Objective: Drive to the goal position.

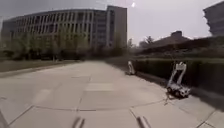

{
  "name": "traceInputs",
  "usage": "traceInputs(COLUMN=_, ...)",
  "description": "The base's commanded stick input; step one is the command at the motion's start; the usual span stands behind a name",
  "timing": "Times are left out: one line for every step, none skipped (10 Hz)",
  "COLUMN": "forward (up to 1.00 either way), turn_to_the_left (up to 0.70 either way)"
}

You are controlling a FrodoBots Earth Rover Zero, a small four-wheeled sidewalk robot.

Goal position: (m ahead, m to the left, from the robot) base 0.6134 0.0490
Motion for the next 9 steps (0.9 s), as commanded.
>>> traceInputs(forward=0.7, turn_to_the_left=0.01)
traceInputs(forward=0.7, turn_to_the_left=0.01)
traceInputs(forward=0.7, turn_to_the_left=0.01)
traceInputs(forward=0.7, turn_to_the_left=0.01)
traceInputs(forward=0.7, turn_to_the_left=0.01)
traceInputs(forward=0.7, turn_to_the_left=0.01)
traceInputs(forward=0.7, turn_to_the_left=0.01)
traceInputs(forward=0.7, turn_to_the_left=0.01)
traceInputs(forward=0.7, turn_to_the_left=0.01)
